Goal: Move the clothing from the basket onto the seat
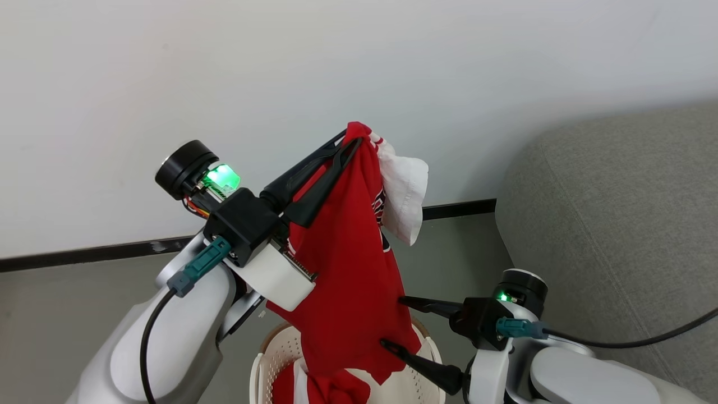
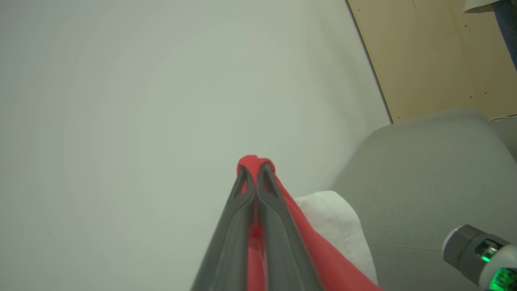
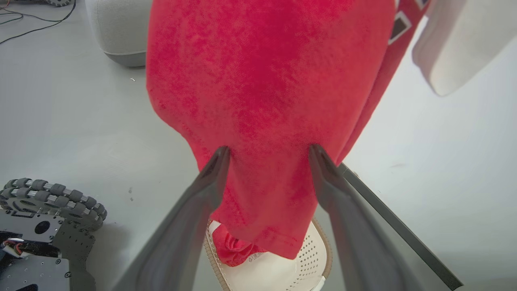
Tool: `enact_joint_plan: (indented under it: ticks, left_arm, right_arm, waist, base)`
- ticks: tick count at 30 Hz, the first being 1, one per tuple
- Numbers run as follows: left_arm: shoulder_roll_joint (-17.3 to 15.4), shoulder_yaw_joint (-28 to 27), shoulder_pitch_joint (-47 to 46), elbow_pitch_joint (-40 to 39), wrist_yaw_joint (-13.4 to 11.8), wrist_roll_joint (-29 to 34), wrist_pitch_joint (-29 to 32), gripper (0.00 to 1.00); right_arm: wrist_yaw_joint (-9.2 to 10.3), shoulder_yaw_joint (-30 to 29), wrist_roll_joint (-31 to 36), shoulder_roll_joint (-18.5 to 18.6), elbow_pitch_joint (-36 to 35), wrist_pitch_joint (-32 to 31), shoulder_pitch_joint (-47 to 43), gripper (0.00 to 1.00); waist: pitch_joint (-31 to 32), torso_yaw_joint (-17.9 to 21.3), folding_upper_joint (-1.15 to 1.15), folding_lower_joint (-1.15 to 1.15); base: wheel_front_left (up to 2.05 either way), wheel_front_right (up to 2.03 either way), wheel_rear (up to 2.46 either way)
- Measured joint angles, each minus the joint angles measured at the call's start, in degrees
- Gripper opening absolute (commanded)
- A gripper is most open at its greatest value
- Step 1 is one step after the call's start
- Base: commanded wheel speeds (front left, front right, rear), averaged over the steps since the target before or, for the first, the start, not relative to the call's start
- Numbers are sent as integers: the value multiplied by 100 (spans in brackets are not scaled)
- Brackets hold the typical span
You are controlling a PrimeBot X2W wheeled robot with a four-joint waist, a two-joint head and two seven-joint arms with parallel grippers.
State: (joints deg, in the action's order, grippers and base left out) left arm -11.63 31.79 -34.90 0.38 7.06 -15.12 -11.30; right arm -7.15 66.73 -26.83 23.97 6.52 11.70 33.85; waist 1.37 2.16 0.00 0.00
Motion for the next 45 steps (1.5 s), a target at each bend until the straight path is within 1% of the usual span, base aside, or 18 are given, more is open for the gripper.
enact_joint_plan:
  ticks: [9,15,16,17,18,19,21,22,23,24,28,33,37,43,44,45]
  left_arm:
    - [25,110,-34,-42,21,-104,66,0]
    - [76,188,-105,-71,21,-202,76,0]
    - [82,202,-107,-77,21,-227,112,0]
    - [85,216,-111,-79,21,-248,123,0]
    - [87,225,-113,-82,21,-253,123,0]
    - [87,234,-114,-83,21,-253,123,0]
    - [89,242,-115,-83,21,-271,132,0]
    - [89,244,-115,-83,21,-293,154,0]
    - [87,245,-115,-78,21,-299,172,0]
    - [85,246,-115,-68,21,-300,174,0]
    - [33,204,-115,49,22,-302,208,0]
    - [-103,86,-102,311,21,-364,266,0]
    - [-148,-11,-44,512,14,-437,267,0]
    - [-190,-87,219,793,13,-673,318,0]
    - [-189,-94,264,821,14,-706,318,13]
    - [-186,-98,299,846,14,-735,319,36]
  right_arm:
    - [0,32,-48,-335,564,149,297,100]
    - [0,64,-29,-649,976,201,433,100]
    - [0,68,-29,-719,1038,203,474,98]
    - [0,73,-25,-783,1092,211,516,94]
    - [0,65,-11,-843,1134,226,552,60]
    - [0,53,4,-905,1184,252,582,47]
    - [0,55,51,-998,1272,252,650,30]
    - [0,55,73,-1026,1301,252,667,18]
    - [0,76,76,-1048,1321,252,671,4]
    - [0,110,96,-1066,1344,252,671,0]
    - [0,252,114,-1074,1372,253,678,0]
    - [0,203,112,-1000,1226,253,679,0]
    - [-1,-81,100,-825,1050,256,648,0]
    - [0,-647,86,-452,860,260,609,0]
    - [0,-738,86,-392,839,260,598,0]
    - [0,-839,85,-337,816,260,570,0]
  waist:
    - [-27,-18,0,0]
    - [-45,-30,0,0]
    - [-49,-34,0,0]
    - [-52,-40,0,0]
    - [-56,-46,0,0]
    - [-60,-52,0,0]
    - [-67,-66,0,0]
    - [-72,-73,0,0]
    - [-76,-79,0,0]
    - [-81,-85,0,0]
    - [-96,-76,0,0]
    - [-108,-19,0,0]
    - [-115,58,0,0]
    - [-123,204,0,0]
    - [-124,229,0,0]
    - [-125,254,0,0]
  base:
    - [0,0,0]
    - [0,0,0]
    - [0,0,0]
    - [0,0,0]
    - [0,0,0]
    - [0,0,0]
    - [0,0,0]
    - [0,0,0]
    - [0,0,0]
    - [0,0,0]
    - [0,0,0]
    - [0,0,0]
    - [0,0,0]
    - [0,0,0]
    - [0,0,0]
    - [0,0,0]
